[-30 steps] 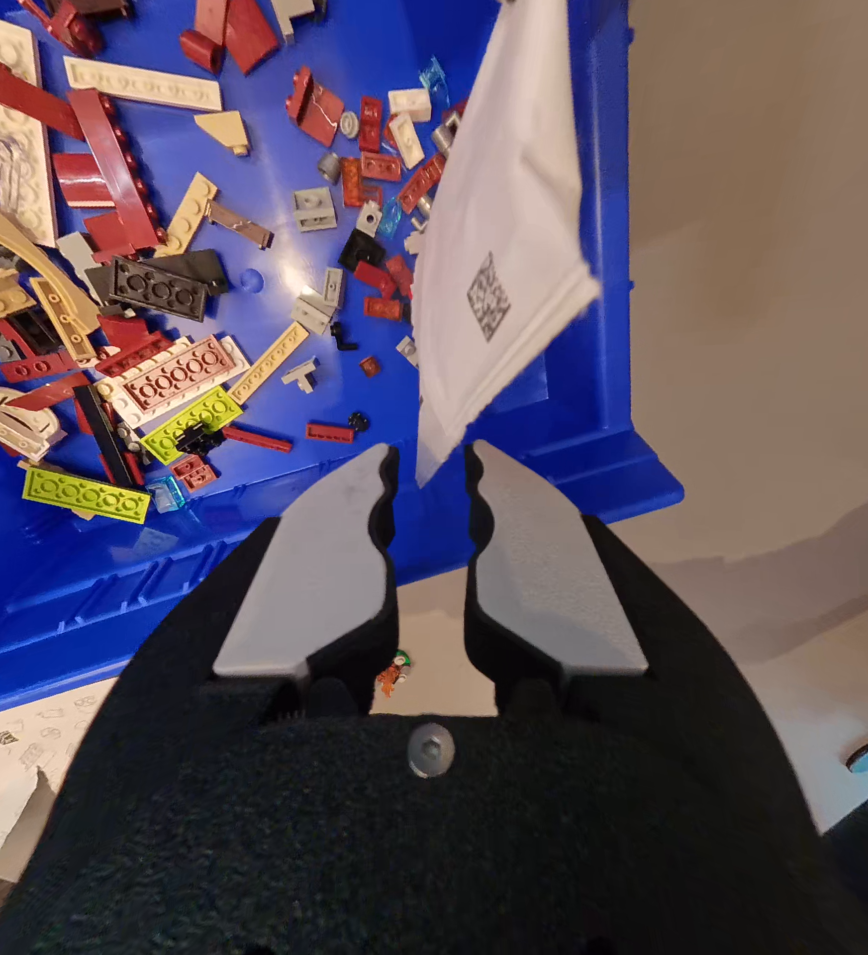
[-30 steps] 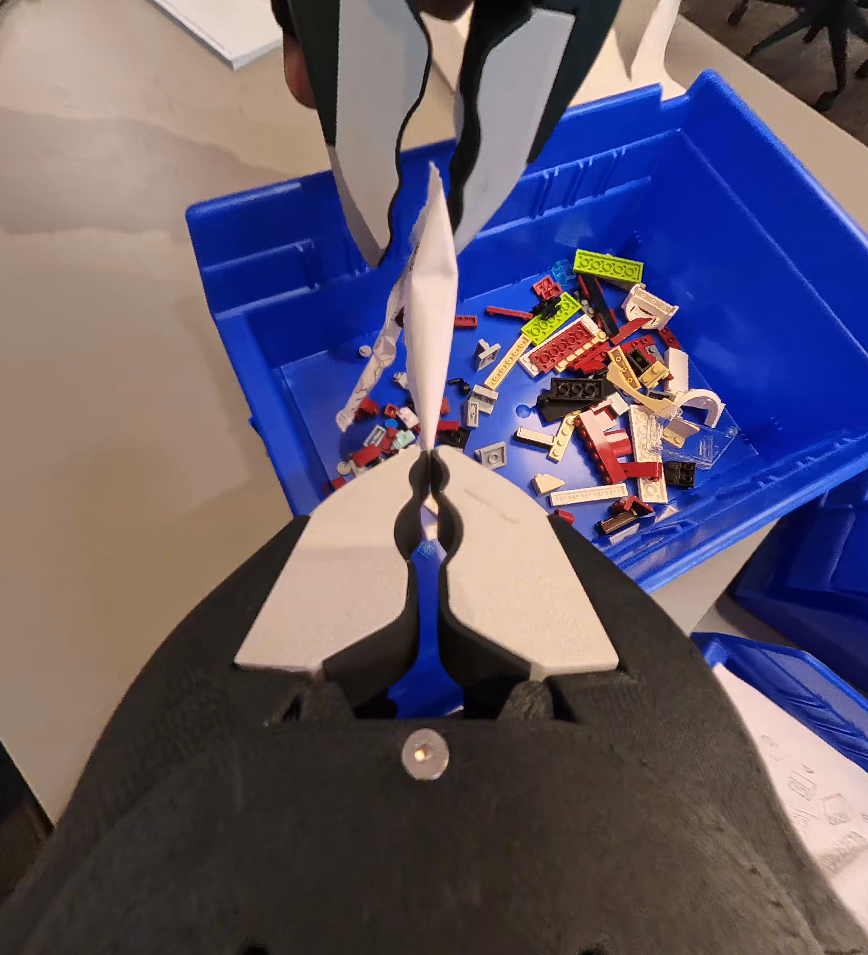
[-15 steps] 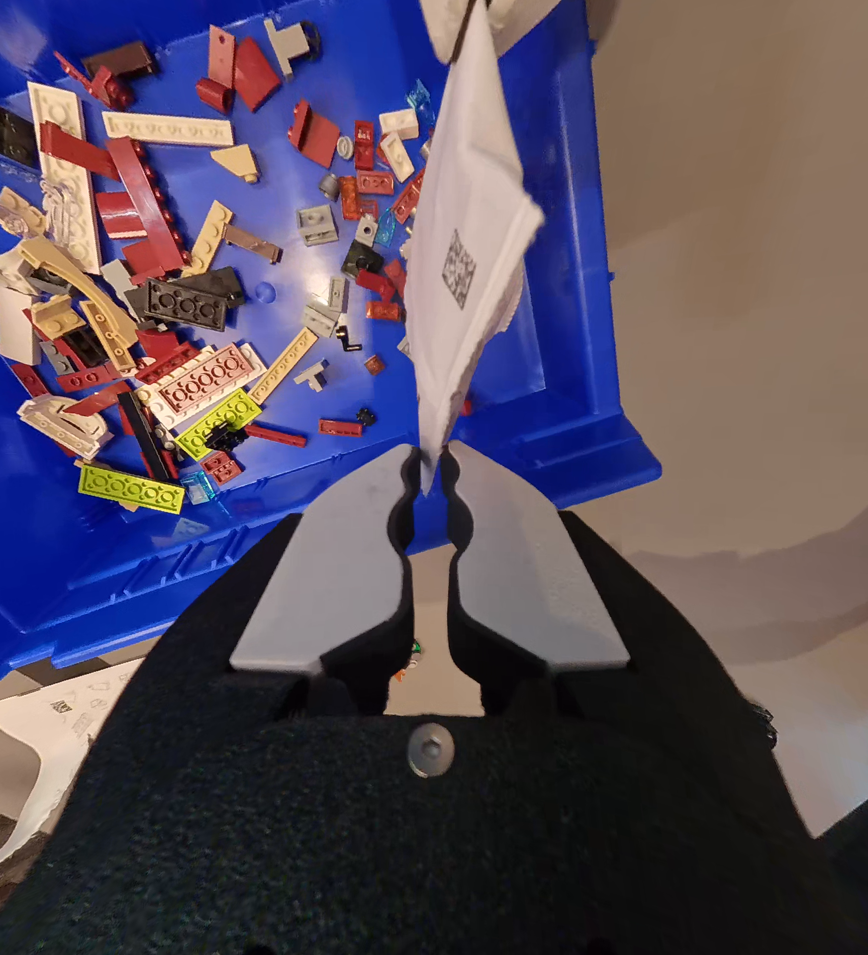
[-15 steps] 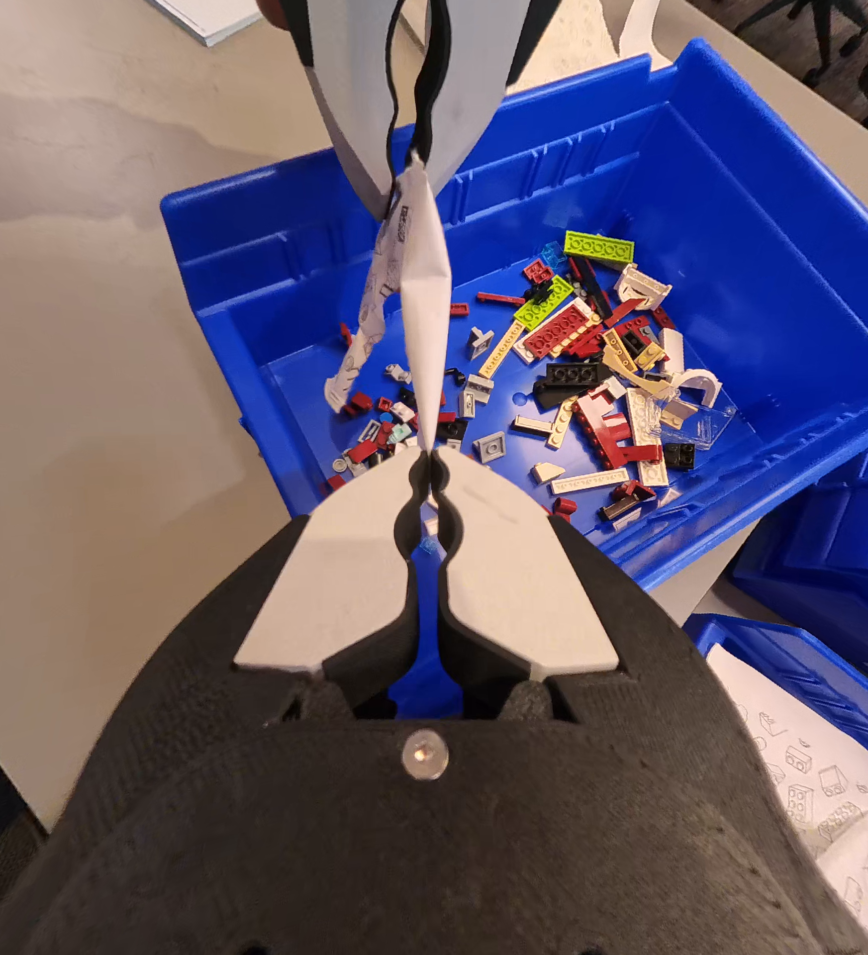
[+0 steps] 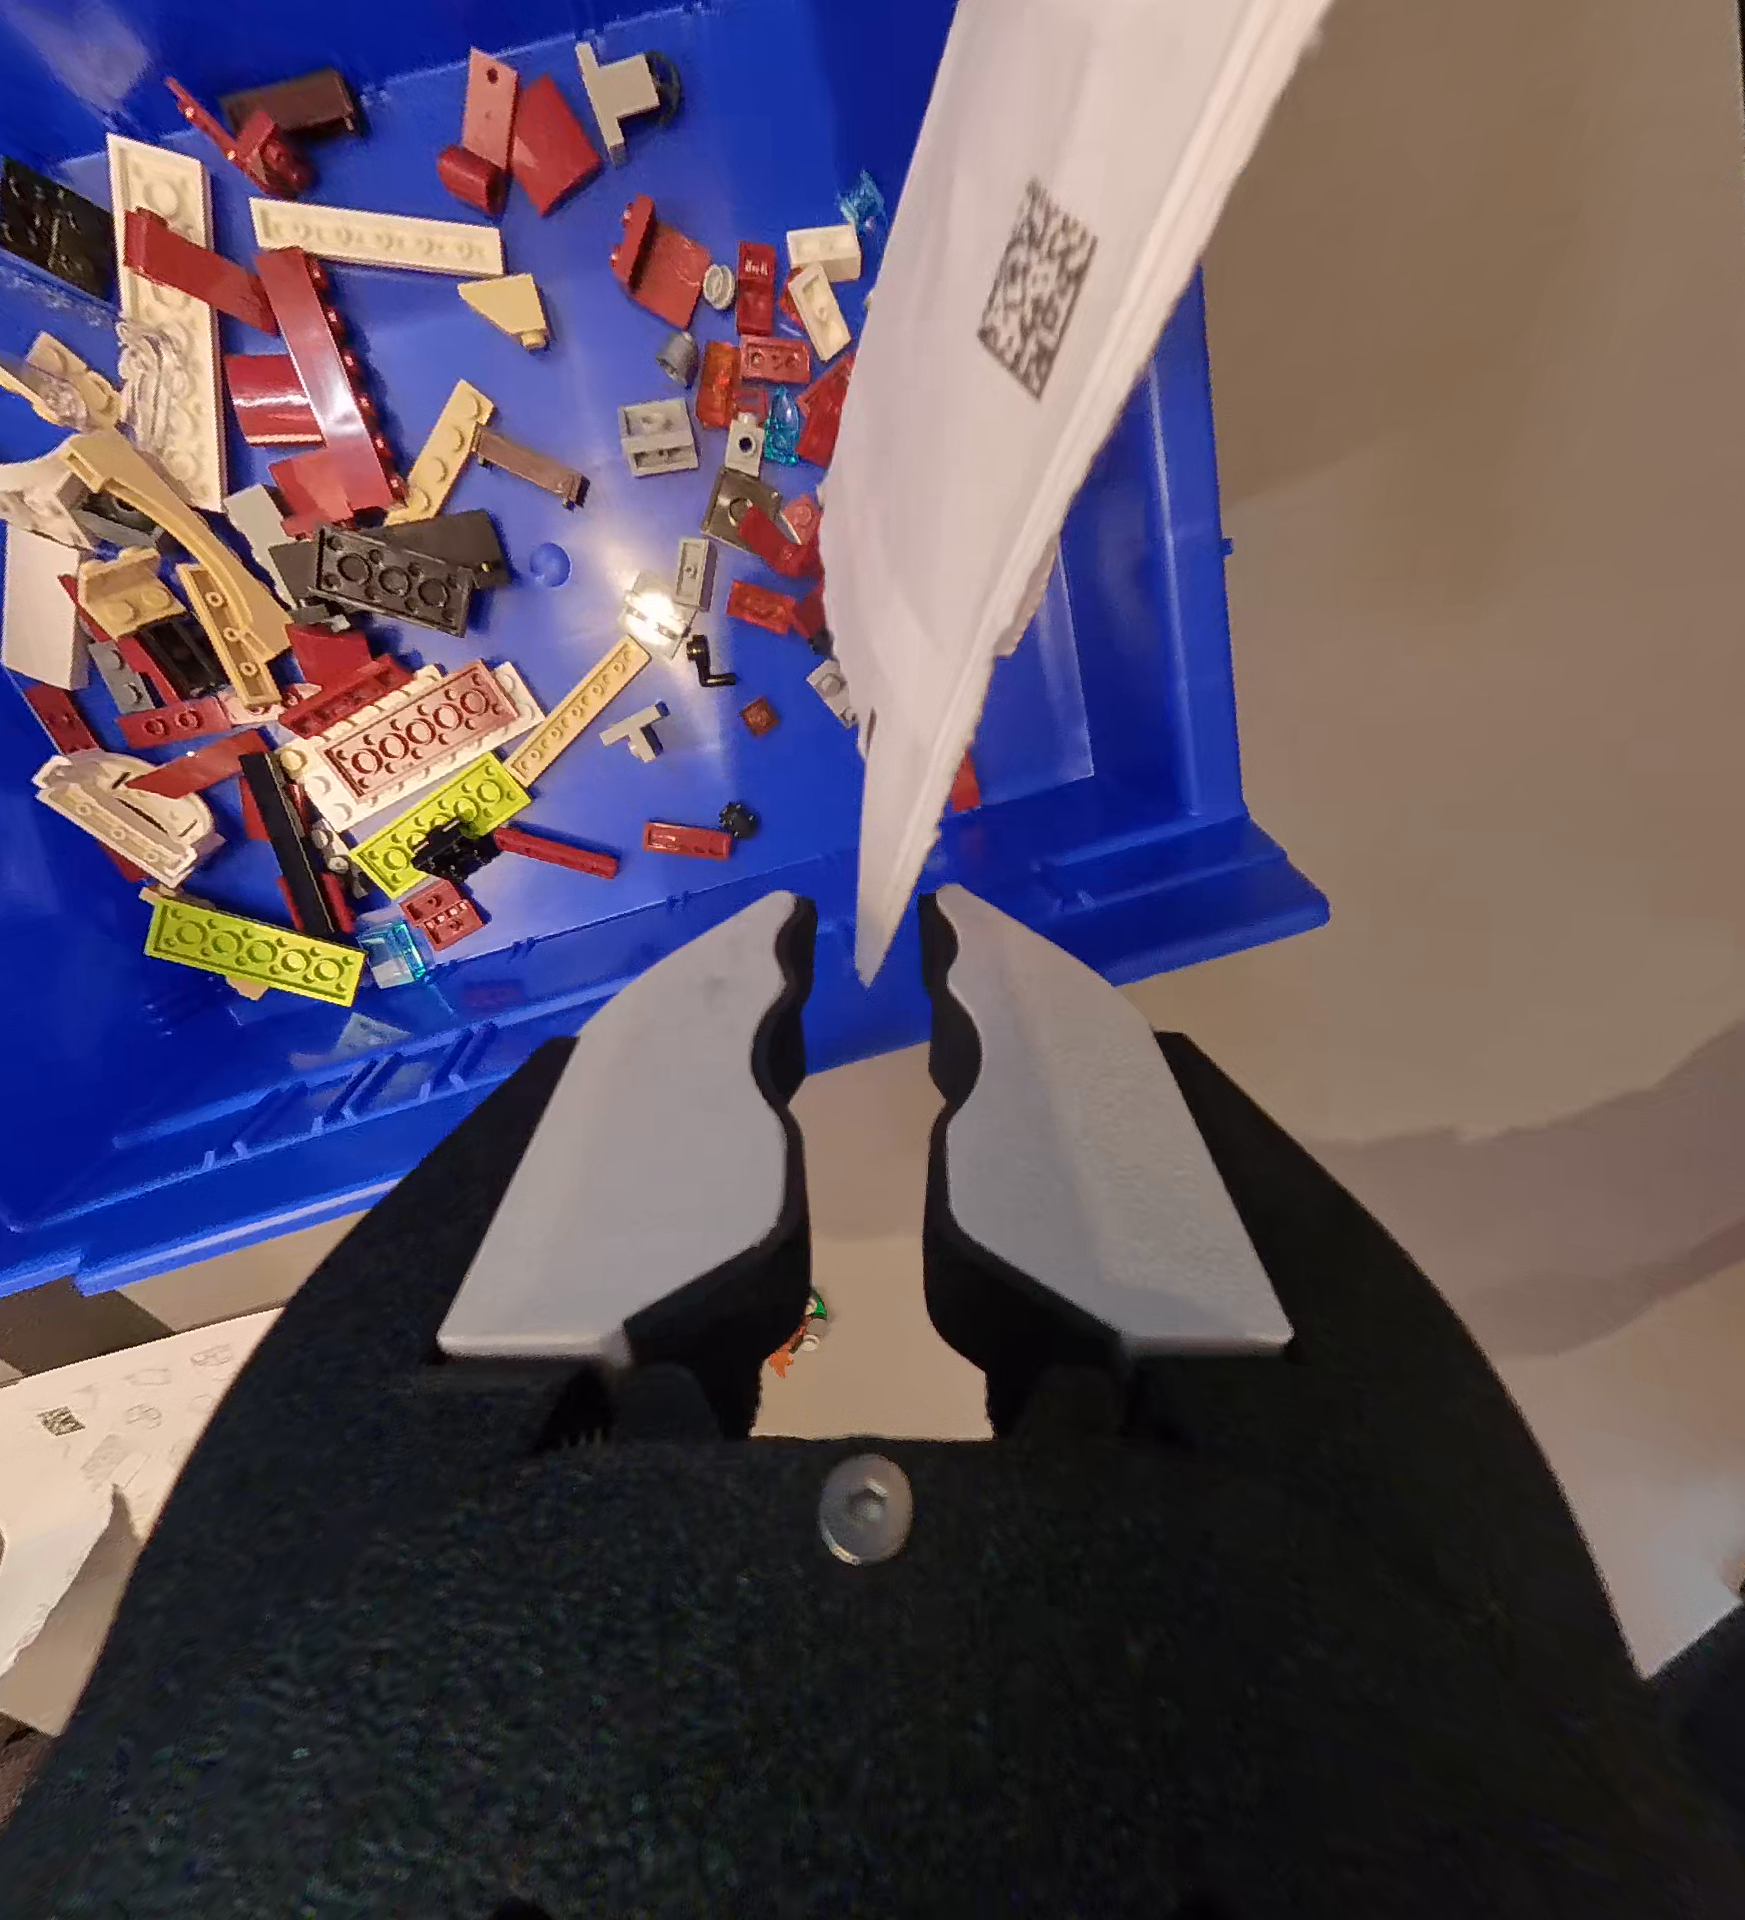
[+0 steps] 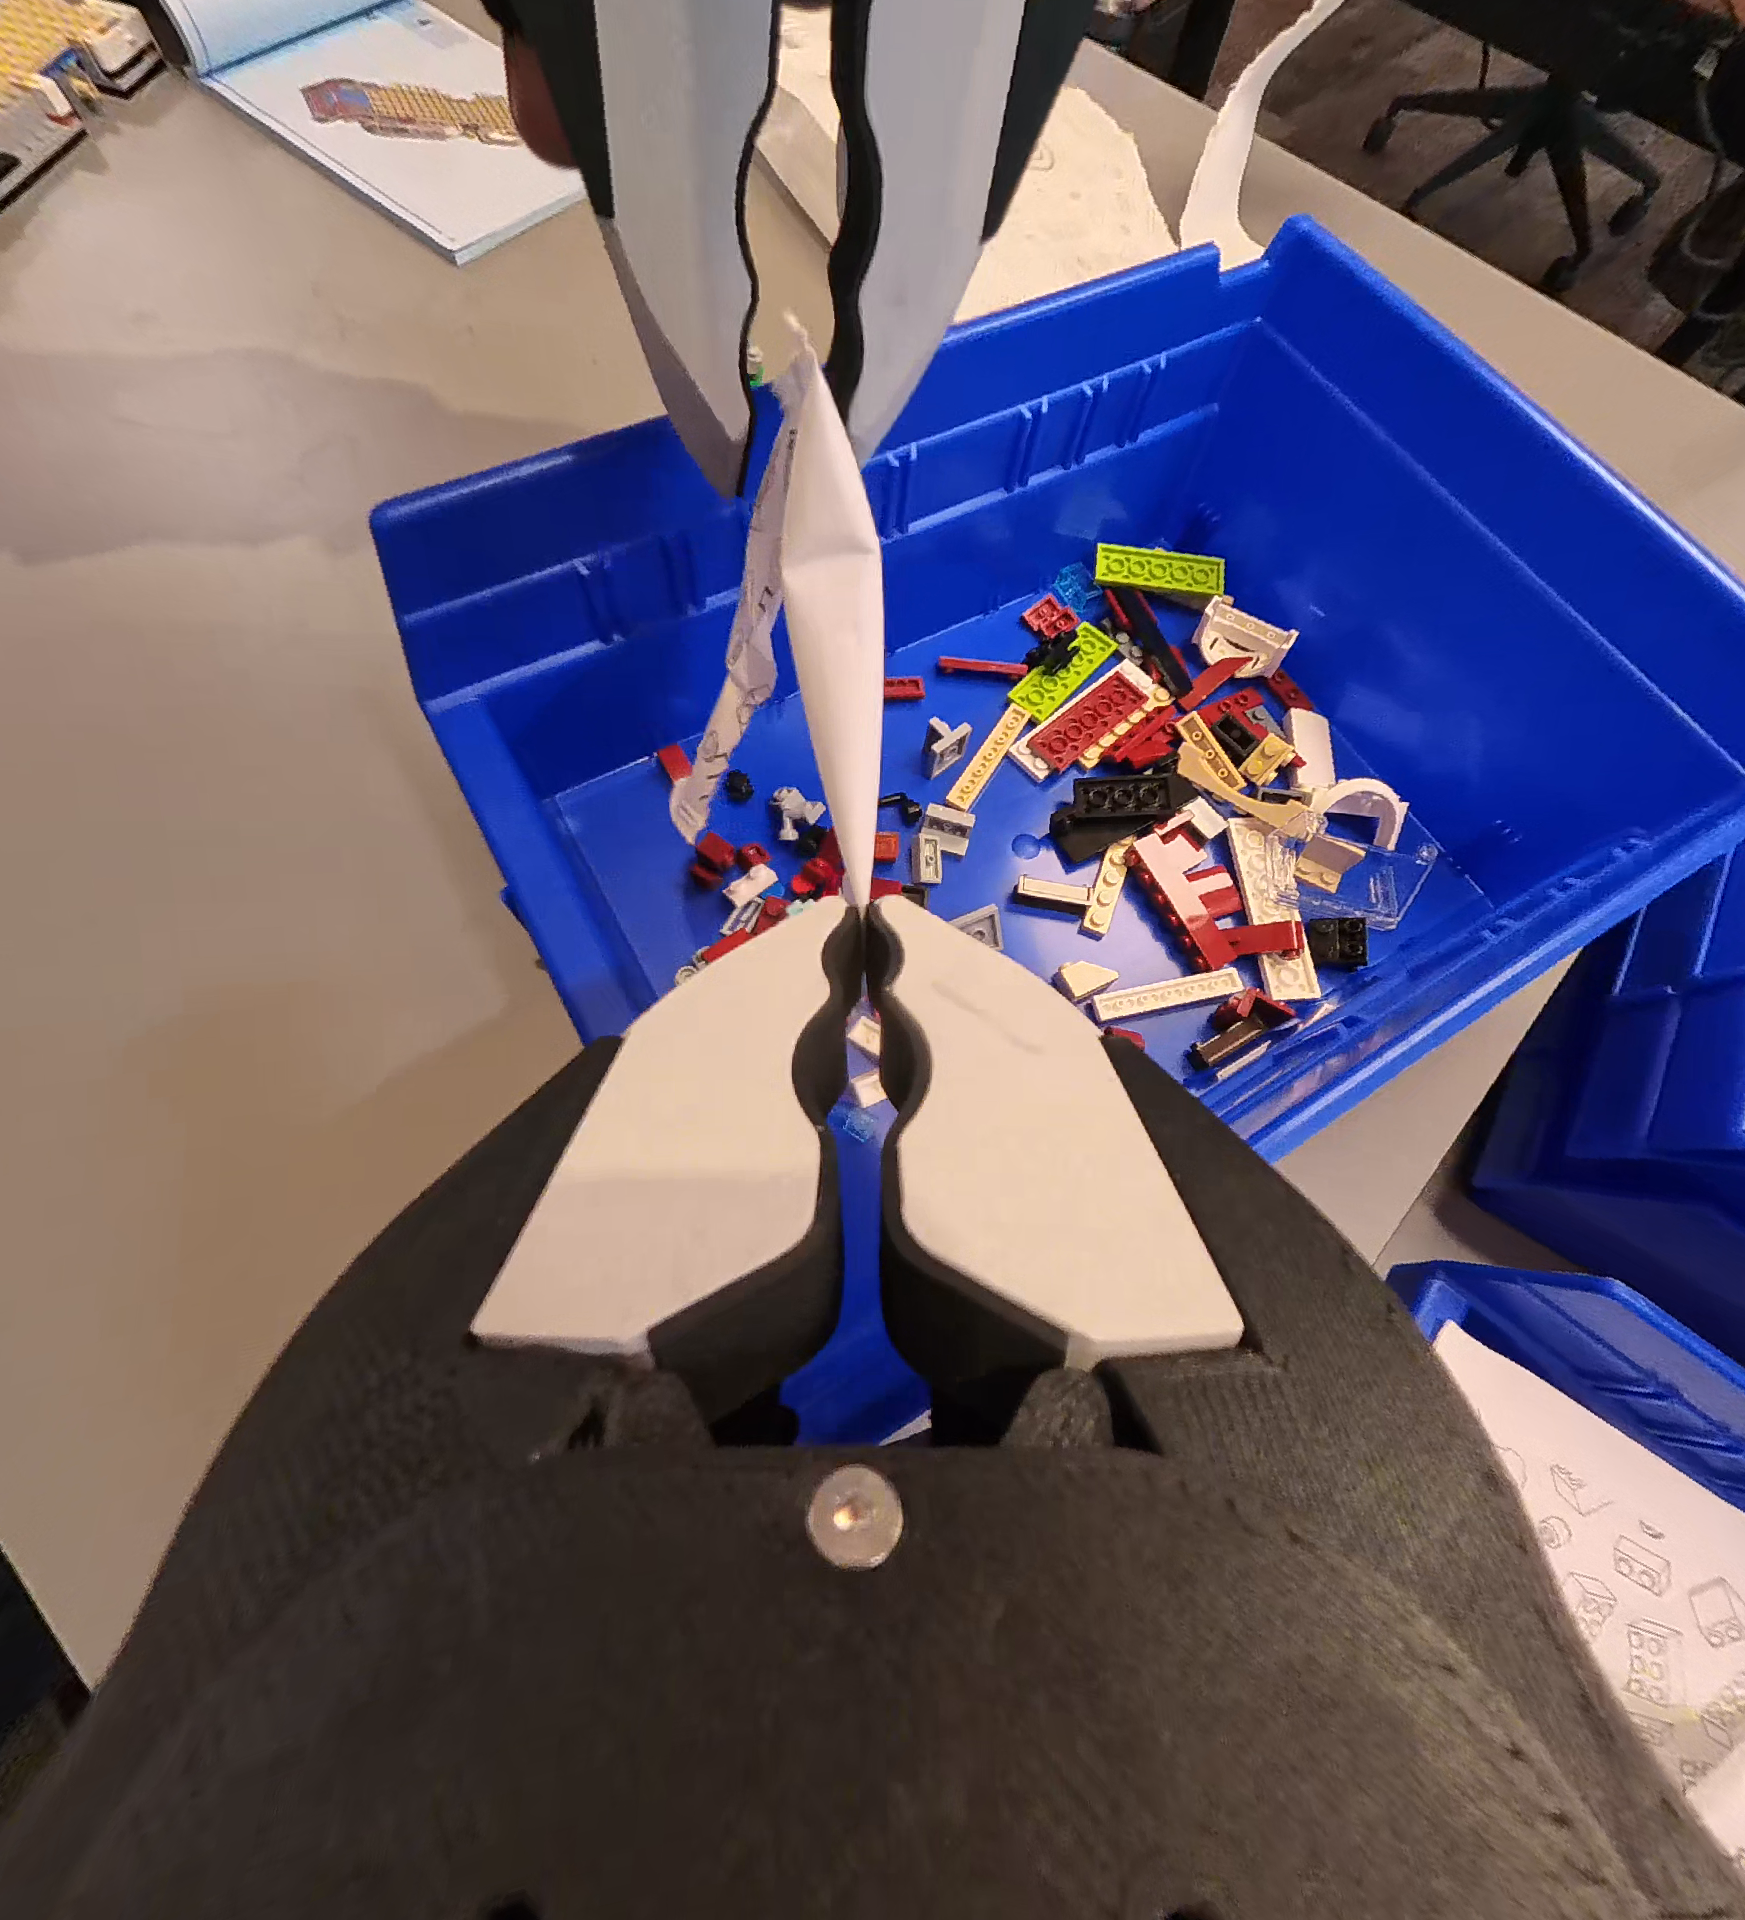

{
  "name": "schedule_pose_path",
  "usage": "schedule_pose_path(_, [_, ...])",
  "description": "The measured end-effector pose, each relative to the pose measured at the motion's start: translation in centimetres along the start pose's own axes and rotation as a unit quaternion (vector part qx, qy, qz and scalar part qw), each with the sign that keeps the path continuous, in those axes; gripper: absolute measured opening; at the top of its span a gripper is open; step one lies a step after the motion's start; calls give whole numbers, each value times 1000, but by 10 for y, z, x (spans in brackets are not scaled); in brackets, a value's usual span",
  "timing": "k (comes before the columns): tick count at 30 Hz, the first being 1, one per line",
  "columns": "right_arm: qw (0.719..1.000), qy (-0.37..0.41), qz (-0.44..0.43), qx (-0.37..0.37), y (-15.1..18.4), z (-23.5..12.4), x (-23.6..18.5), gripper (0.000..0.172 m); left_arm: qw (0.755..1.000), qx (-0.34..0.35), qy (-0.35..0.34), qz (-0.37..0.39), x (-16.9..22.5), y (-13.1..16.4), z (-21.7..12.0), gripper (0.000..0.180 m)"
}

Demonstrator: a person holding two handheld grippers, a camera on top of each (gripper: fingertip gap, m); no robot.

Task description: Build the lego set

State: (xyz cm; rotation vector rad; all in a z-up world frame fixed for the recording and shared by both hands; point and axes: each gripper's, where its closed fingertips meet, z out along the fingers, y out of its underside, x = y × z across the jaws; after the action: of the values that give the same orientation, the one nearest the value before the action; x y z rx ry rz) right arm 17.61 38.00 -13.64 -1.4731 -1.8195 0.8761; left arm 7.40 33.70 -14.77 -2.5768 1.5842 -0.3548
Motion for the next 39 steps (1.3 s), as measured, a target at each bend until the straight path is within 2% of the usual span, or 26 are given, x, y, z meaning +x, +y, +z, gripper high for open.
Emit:
schedule_pose_path(4, [999, 8, 20, 25, -4, -4, 5, 0, 1000, 19, 0, -8, -2, 1, -4, 18])
schedule_pose_path(7, [998, 8, 39, 53, -8, -8, 8, 0, 1000, 24, -12, -15, -6, 3, -7, 29])
schedule_pose_path(12, [995, 27, 52, 81, -11, -13, 9, 0, 999, 49, -15, -18, -5, 2, -13, 32])
schedule_pose_path(19, [992, -2, 80, 93, -7, -8, -3, 0, 996, 93, -10, -6, 0, -8, -19, 19])
schedule_pose_path(22, [992, -2, 88, 88, -2, -8, -4, 0, 993, 117, -5, 3, 3, -13, -23, 6])
schedule_pose_path(25, [993, 7, 86, 83, 1, -8, -4, 0, 993, 119, 0, 10, 6, -15, -25, 3])
schedule_pose_path(39, [997, 48, 48, 31, 17, -1, -4, 1, 992, 117, -9, 40, 16, -30, -39, 1])
